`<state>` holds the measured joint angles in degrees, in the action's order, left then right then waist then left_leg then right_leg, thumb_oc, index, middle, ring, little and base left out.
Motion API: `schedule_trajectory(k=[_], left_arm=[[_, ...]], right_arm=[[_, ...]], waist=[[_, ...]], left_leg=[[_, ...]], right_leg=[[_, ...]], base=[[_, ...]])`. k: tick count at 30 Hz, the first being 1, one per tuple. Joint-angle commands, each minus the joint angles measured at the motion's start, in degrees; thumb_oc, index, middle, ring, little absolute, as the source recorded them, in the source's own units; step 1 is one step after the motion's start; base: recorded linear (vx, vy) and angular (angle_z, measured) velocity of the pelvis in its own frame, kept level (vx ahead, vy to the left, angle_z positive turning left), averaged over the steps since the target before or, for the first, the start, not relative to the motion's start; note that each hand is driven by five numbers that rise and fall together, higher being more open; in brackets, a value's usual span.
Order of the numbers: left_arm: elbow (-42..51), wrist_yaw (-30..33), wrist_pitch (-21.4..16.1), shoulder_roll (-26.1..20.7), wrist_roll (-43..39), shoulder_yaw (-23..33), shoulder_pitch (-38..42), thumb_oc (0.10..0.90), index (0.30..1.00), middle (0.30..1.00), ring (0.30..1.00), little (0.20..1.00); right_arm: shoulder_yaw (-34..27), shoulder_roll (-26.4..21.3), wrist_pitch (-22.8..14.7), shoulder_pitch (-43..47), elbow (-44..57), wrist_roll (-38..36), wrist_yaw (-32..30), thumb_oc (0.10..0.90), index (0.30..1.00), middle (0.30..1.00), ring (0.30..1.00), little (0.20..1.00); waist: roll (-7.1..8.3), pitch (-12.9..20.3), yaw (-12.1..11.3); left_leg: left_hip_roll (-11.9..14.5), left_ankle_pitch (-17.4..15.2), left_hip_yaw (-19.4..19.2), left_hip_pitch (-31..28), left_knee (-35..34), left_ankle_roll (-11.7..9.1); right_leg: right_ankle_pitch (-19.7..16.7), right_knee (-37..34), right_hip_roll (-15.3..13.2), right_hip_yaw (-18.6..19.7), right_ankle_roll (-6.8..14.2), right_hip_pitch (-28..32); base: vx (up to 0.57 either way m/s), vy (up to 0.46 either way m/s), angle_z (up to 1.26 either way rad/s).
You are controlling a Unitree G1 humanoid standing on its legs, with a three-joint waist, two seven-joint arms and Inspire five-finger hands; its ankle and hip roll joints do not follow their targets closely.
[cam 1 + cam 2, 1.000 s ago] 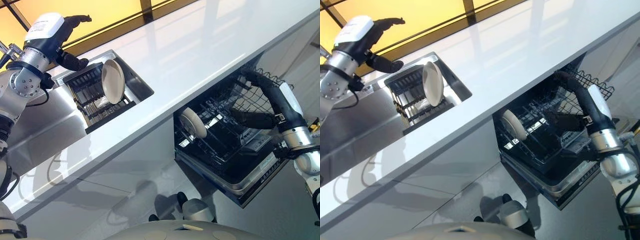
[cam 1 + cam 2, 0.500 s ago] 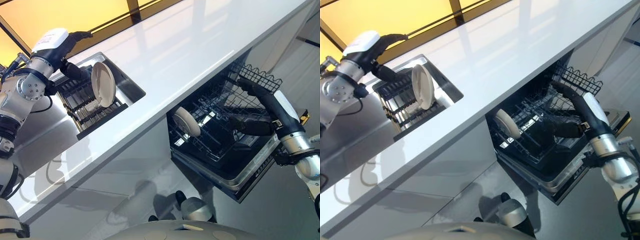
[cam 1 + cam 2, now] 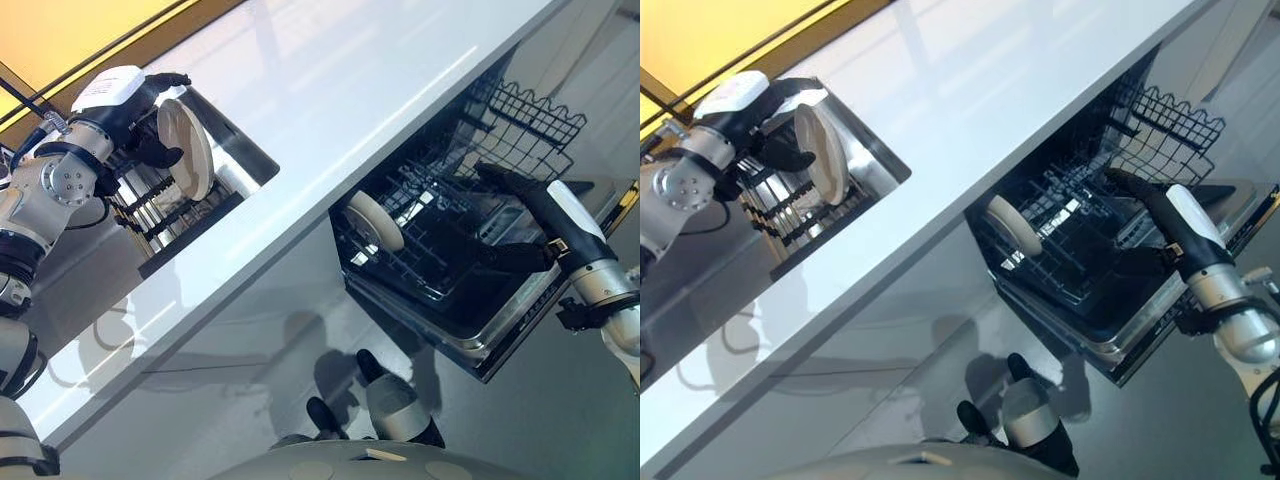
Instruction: Pick up plates and place into dishwasher.
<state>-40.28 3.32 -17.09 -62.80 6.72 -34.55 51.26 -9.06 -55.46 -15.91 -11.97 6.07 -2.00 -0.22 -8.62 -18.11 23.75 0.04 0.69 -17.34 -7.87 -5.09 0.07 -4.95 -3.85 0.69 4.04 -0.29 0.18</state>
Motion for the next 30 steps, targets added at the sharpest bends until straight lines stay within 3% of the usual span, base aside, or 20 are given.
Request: schedule_trajectory(k=[1, 24, 25, 26, 30], left_arm=[[-2.12, 5.30, 1.30, -1.38, -1.67, 2.53, 7.94, 0.800, 0.900, 0.900, 0.900, 0.900], [-3.98, 3.95, 2.62, -2.86, 1.58, 3.48, 5.05, 0.800, 0.900, 0.900, 0.900, 0.900], [-3.91, 3.69, 2.57, -3.05, 1.47, 3.64, 4.89, 0.424, 0.578, 0.578, 0.578, 0.524], [-3.66, 3.56, 2.52, -3.20, 1.66, 3.80, 4.67, 0.100, 0.300, 0.300, 0.300, 0.200], [-3.33, 3.07, 2.67, -3.72, 1.56, 3.94, 4.59, 0.100, 0.300, 0.300, 0.300, 0.200]], right_arm=[[-5.49, -3.58, -3.52, 6.42, 4.85, -0.74, -3.73, 0.800, 0.900, 0.900, 0.900, 0.900], [-5.62, -5.22, -4.48, 6.64, 3.83, 0.14, -4.50, 0.800, 0.900, 0.900, 0.900, 0.900], [-5.68, -5.25, -4.46, 6.53, 3.88, 0.21, -4.48, 0.800, 0.900, 0.900, 0.900, 0.900], [-5.74, -5.30, -4.40, 6.47, 3.94, 0.22, -4.47, 0.800, 0.900, 0.900, 0.900, 0.900], [-5.87, -5.42, -4.63, 6.27, 4.08, 0.29, -4.43, 0.800, 0.900, 0.900, 0.900, 0.900]], waist=[[2.38, 3.59, -1.24], [2.51, 0.58, -1.67], [2.45, 0.63, -1.72], [2.41, 0.66, -1.78], [2.18, 0.82, -1.95]], left_leg=[[-2.15, -3.35, -0.56, 2.31, 2.43, 0.53], [-1.81, -2.78, -0.43, 3.84, 3.90, -0.16], [-1.84, -2.76, -0.43, 3.73, 3.87, -0.16], [-1.87, -2.76, -0.41, 3.65, 3.87, -0.17], [-1.94, -2.73, -0.37, 3.42, 3.85, -0.22]], right_leg=[[4.22, 5.85, -0.50, -1.98, 7.87, -3.58], [4.51, 5.25, -1.03, -3.40, 7.30, -3.50], [4.49, 5.18, -1.03, -3.45, 7.28, -3.37], [4.48, 5.09, -1.03, -3.47, 7.25, -3.22], [4.50, 4.82, -1.08, -3.64, 7.21, -2.77]], base=[[0.00, 0.000, 0.00], [0.00, -0.001, 0.00], [0.00, 0.000, 0.00], [0.00, 0.000, 0.00], [0.00, 0.000, 0.00]])
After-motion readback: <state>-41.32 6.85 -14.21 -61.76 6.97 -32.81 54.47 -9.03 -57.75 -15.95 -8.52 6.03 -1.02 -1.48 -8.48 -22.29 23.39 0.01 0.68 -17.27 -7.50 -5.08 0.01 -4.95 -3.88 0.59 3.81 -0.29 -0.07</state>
